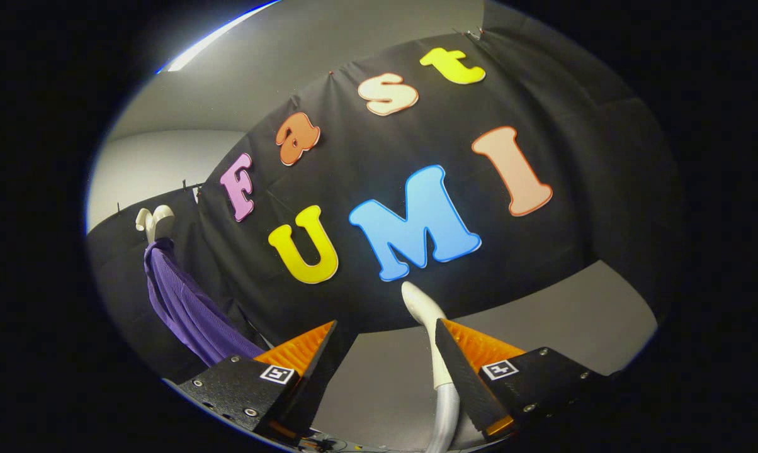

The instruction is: Iron the clothes twice with a garment steamer, once on the left side and once on the right side.

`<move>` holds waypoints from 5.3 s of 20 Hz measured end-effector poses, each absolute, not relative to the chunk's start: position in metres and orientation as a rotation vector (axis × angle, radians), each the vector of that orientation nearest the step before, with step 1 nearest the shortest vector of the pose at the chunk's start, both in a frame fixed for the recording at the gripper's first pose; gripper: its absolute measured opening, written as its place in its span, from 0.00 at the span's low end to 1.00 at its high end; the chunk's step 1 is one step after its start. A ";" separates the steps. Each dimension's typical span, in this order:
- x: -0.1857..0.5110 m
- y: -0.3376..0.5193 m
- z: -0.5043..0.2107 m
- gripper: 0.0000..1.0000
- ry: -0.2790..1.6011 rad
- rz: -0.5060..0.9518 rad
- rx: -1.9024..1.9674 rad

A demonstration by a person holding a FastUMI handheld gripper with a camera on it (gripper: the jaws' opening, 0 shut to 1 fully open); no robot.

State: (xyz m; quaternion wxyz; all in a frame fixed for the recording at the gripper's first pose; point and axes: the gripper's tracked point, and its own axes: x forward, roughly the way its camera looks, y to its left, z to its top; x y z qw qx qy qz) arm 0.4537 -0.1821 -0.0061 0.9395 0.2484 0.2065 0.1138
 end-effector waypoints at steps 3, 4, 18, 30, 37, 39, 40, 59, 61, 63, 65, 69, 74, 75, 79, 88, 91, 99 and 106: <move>0.473 -0.186 -0.036 0.93 0.505 0.237 0.539; 0.482 -0.191 -0.045 0.93 0.521 0.225 0.540; 0.507 -0.173 -0.132 0.89 0.814 0.327 0.802; 0.500 -0.163 -0.130 0.36 0.819 0.351 0.951; 0.442 -0.144 -0.091 0.33 0.691 0.355 0.843; 0.415 -0.135 -0.085 0.33 0.683 0.380 0.846; 0.404 -0.132 -0.084 0.33 0.671 0.372 0.829; 0.174 -0.035 -0.016 0.33 0.390 0.279 0.489; 0.154 -0.023 -0.007 0.33 0.336 0.264 0.480; 0.139 -0.013 0.002 0.33 0.305 0.261 0.458; 0.123 -0.001 0.008 0.33 0.277 0.255 0.426; 0.102 0.013 0.024 0.33 0.230 0.243 0.347; 0.105 0.040 0.045 0.33 0.173 0.242 0.277; 0.108 0.046 0.050 0.33 0.159 0.248 0.266; 0.117 0.068 0.072 0.33 0.095 0.261 0.230; 0.175 0.108 0.128 0.33 -0.033 0.254 0.132; 0.201 0.126 0.140 0.33 -0.066 0.264 0.099; 0.260 0.180 0.128 0.34 -0.062 0.311 0.011; 0.269 0.195 0.066 0.34 0.061 0.333 -0.023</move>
